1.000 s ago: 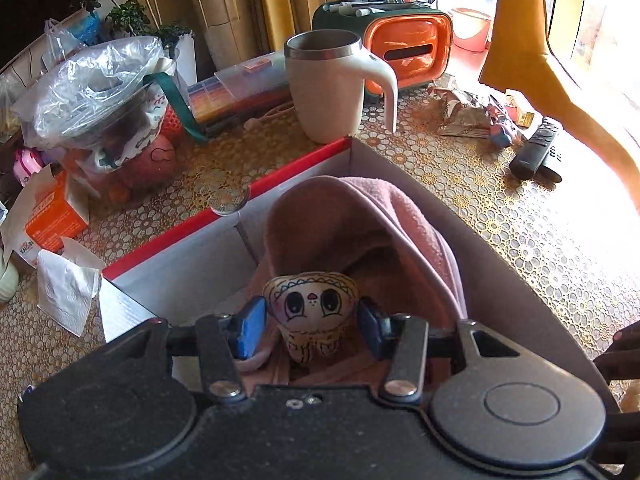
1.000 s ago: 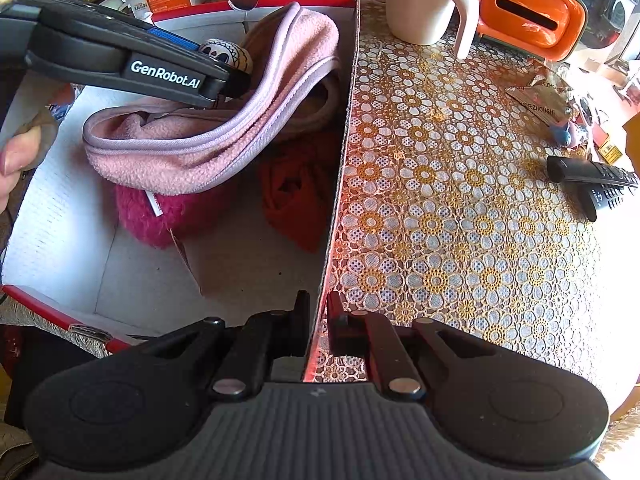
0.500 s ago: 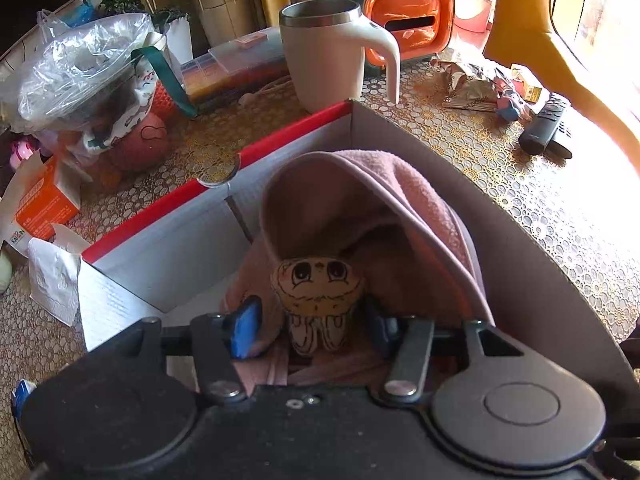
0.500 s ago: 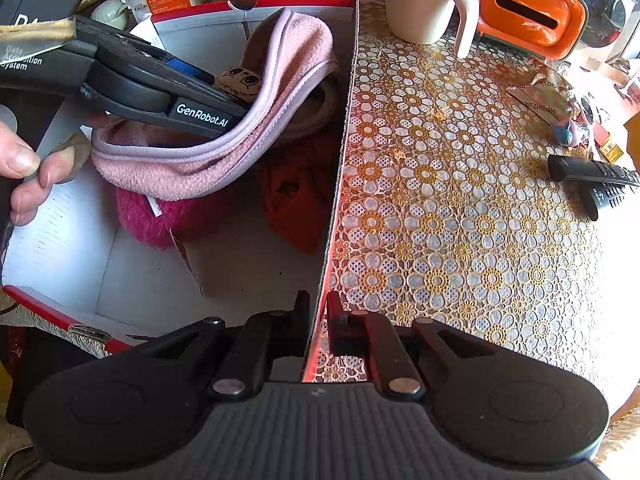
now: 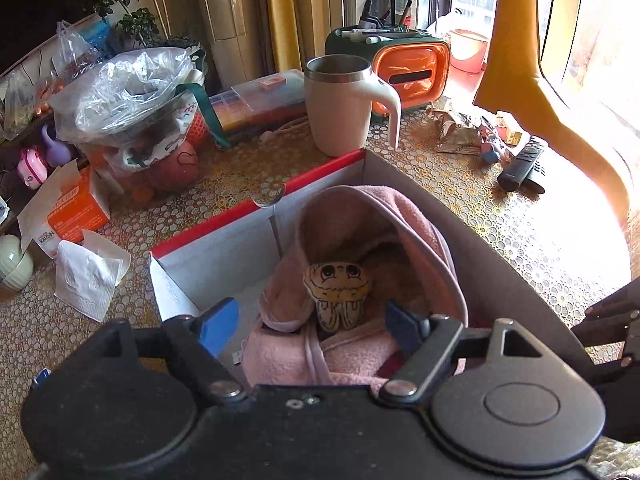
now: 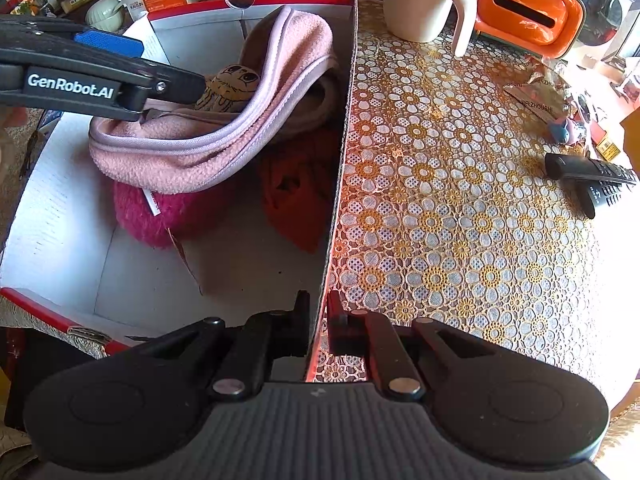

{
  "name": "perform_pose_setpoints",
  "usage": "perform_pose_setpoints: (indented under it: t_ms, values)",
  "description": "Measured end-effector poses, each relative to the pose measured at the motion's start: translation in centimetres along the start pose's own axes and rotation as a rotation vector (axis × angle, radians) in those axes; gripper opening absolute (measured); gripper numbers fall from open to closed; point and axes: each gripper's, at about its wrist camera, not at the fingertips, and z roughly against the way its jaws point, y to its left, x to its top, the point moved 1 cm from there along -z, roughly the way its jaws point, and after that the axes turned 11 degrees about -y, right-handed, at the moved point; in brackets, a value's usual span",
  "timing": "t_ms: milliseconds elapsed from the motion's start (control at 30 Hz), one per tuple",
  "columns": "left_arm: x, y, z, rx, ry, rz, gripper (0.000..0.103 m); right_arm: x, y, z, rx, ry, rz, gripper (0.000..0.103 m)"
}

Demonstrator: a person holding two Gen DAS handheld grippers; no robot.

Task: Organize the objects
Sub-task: 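Open the left gripper to release the doll in the pouch, then move the left gripper to the black cloth and grasp it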

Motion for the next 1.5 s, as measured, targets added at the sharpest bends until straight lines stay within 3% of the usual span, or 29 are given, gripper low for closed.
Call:
perform_pose_setpoints:
  t_ms: [333,467,800,967,1100,1500]
  values:
    - [-0.4,4.0,5.9,0.025,-0.07,0.048,0.092,0.0,0.2,0.1,-0.01,0.004,0.005,0.007]
    - [-1.0,6.9,8.0,0.047,-0.075,0.121,0.098,0.0,0.1,0.0,-0.009,0.003,0.004,0.007]
    - [-4.3,14.9,11.5,0.198,-0.081,0.255,0.102,0.0,0.1,0.1,-0.004,0.006,-0.006,0.007]
    - [-6.3,18.2,11.0,0.273,-0.047,0.306,0.102,0.0,0.1,0.2,-0.005,0.008,-0.01,0.007]
    - [-8.5,20.0,9.6,0.283,0.0,0.355,0.102,0.0,0.1,0.2,-0.011,0.01,-0.008,0.007]
    - [-12.6,19.0,3.0,0.273,0.107,0.395,0.101,-0.1,0.3,0.3,-0.01,0.017,-0.013,0.008]
